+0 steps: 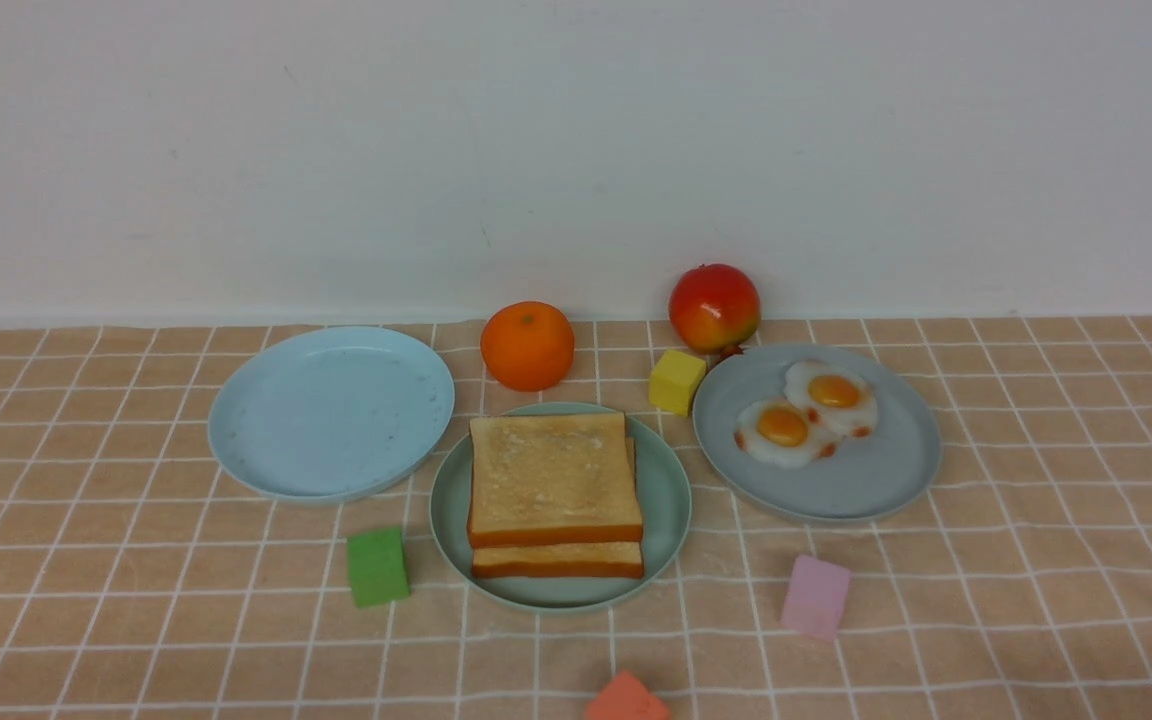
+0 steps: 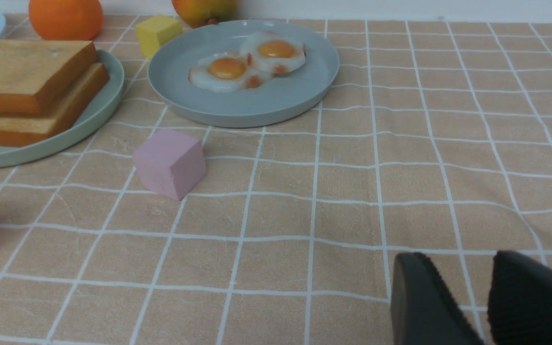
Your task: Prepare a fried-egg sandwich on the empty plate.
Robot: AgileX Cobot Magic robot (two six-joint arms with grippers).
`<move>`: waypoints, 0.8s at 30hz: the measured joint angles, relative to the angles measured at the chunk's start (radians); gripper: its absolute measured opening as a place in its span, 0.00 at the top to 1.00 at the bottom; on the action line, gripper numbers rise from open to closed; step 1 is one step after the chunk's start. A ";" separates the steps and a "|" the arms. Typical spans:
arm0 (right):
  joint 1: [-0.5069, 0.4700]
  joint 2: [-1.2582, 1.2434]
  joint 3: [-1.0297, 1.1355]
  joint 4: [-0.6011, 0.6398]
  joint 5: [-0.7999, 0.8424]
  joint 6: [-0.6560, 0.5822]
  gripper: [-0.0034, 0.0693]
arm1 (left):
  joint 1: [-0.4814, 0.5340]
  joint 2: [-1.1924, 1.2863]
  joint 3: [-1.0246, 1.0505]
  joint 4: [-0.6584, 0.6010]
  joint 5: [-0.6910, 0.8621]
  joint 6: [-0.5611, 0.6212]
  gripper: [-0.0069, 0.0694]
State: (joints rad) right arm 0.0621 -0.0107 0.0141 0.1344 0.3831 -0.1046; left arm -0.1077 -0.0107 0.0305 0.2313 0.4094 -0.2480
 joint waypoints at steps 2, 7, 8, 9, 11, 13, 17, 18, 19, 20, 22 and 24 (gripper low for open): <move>0.000 0.000 0.000 0.000 0.000 0.000 0.63 | 0.000 0.000 0.000 0.000 0.000 0.000 0.80; 0.000 0.000 0.000 0.000 0.000 0.000 0.62 | 0.000 0.000 0.000 0.000 0.000 0.000 0.80; 0.000 0.000 0.000 0.000 0.000 0.000 0.62 | 0.000 0.000 0.000 0.000 0.000 0.000 0.80; 0.000 0.000 0.000 0.001 0.000 0.000 0.62 | 0.000 0.000 0.000 0.000 0.000 0.000 0.80; 0.000 0.000 0.000 0.002 0.000 0.000 0.62 | 0.000 0.000 0.000 0.000 0.000 0.000 0.80; 0.000 0.000 0.000 0.002 0.000 0.000 0.62 | 0.000 0.000 0.000 0.000 0.000 0.000 0.79; 0.000 0.000 0.000 0.001 0.000 0.000 0.62 | 0.000 0.000 0.000 0.001 0.000 0.000 0.79; 0.000 0.000 0.000 0.001 0.000 0.000 0.62 | 0.000 0.000 0.000 0.001 0.000 0.000 0.79; 0.000 0.000 0.000 0.001 0.000 0.000 0.62 | 0.000 0.000 0.000 0.001 0.000 0.000 0.79; 0.000 0.000 0.000 0.001 0.000 0.000 0.62 | 0.000 0.000 0.000 0.001 0.000 0.000 0.79; 0.000 0.000 0.000 0.001 0.000 0.000 0.62 | 0.000 0.000 0.000 0.001 0.000 0.000 0.79; 0.000 0.000 0.000 0.002 0.000 0.000 0.62 | 0.000 0.000 0.000 0.001 0.000 0.000 0.79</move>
State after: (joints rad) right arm 0.0621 -0.0107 0.0141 0.1362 0.3831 -0.1046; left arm -0.1077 -0.0107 0.0305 0.2322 0.4094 -0.2480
